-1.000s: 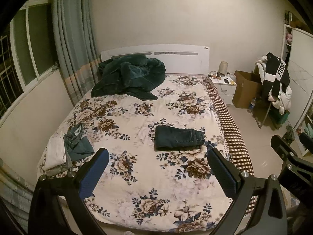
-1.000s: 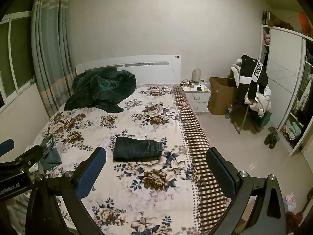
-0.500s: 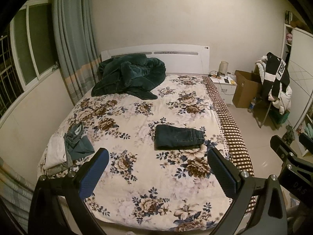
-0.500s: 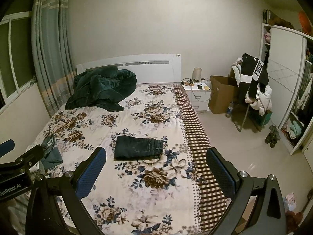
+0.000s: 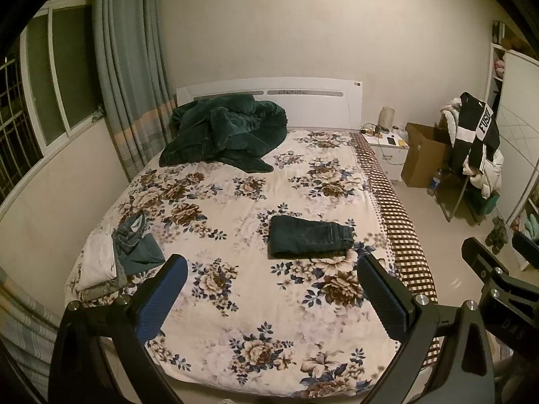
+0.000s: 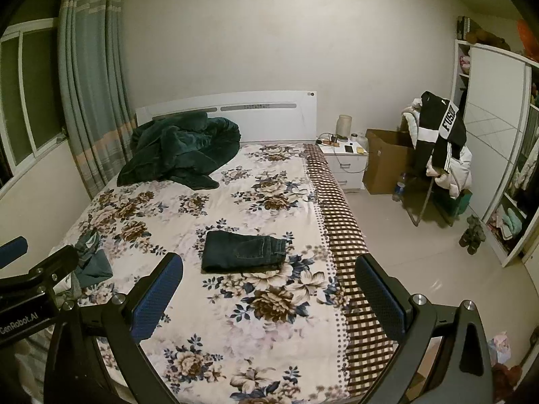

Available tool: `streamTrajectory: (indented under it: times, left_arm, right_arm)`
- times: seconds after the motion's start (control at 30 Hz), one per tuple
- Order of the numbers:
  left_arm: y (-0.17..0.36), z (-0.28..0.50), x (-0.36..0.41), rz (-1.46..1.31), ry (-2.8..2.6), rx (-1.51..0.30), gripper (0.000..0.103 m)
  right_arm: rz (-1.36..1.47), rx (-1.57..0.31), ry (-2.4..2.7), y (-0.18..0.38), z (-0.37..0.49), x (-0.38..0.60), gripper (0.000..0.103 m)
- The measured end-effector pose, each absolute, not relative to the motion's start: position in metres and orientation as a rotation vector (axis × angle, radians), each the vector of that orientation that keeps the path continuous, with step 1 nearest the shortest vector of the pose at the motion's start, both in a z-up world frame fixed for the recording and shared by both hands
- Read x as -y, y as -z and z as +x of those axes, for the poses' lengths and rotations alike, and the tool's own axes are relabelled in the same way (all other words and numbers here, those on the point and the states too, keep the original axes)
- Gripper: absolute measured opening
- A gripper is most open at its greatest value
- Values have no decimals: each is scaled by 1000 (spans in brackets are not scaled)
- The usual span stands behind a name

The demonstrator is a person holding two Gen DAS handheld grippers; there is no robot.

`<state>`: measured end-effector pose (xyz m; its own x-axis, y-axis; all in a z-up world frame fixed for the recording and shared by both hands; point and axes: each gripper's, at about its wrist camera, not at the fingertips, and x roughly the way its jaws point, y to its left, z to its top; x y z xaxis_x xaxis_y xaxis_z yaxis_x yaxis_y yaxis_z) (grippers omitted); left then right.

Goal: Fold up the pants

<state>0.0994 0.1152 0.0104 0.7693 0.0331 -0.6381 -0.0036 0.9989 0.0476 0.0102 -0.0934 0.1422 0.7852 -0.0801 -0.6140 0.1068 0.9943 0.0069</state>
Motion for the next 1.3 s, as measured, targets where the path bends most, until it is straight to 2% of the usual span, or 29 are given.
streamTrajectory:
  times: [1.3]
  left_arm:
    - [-26, 87, -121, 26, -27, -674, 103]
  right_arm:
    - [39, -665, 86, -147, 5, 82, 103]
